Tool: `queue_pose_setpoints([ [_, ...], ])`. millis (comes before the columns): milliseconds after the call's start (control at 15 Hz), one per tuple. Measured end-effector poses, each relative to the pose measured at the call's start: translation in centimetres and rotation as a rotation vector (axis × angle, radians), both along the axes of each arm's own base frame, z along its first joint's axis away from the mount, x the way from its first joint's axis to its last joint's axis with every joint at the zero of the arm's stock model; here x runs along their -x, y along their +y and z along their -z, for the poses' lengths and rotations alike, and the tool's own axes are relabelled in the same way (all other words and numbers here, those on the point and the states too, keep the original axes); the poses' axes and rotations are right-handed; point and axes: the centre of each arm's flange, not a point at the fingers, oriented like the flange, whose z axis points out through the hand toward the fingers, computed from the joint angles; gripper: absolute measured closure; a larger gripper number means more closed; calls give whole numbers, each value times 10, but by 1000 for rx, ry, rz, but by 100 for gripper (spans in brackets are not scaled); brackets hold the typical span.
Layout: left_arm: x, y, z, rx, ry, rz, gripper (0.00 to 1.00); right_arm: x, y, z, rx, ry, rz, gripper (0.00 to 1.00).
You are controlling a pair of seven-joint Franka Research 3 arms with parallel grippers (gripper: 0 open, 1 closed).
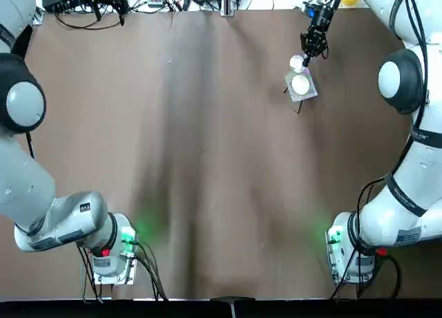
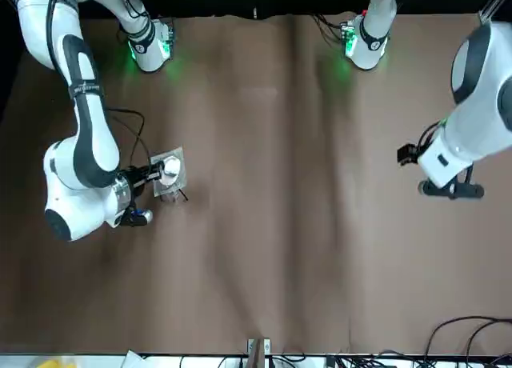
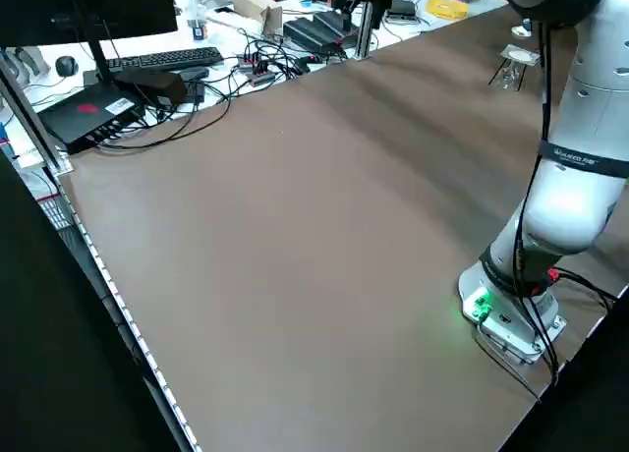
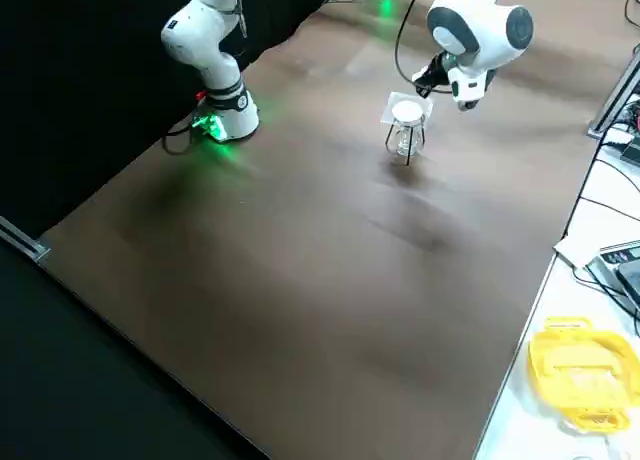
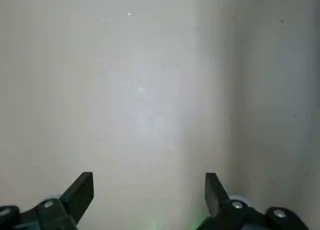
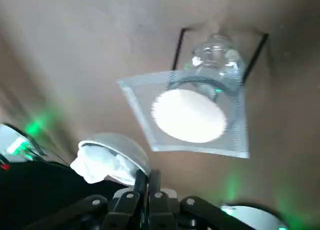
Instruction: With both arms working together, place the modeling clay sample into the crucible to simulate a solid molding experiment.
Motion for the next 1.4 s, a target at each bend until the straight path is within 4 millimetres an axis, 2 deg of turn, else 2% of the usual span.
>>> queue_pose_setpoints([
  [267,17,-20,-26,-9,-26,16,1,3,-22,13,2,0,-52,96],
  [800,39,-32,-57,-6,-47,29,1,-1,-23,21,19,-28,-53,96],
  [1000,50,-39,-72,40,-50,35,1,0,-20,33,22,-34,-48,96],
  [1133,53,-27,-82,88,-54,27,1,2,-19,40,23,-29,-48,96],
  [1200,54,-3,-92,102,-63,-1,1,2,-20,44,26,-25,-49,96],
  [1267,57,5,-96,103,-60,-16,1,3,-20,45,27,-22,-49,96],
  [1400,62,9,-101,105,-58,-23,1,4,-20,49,29,-16,-50,96],
])
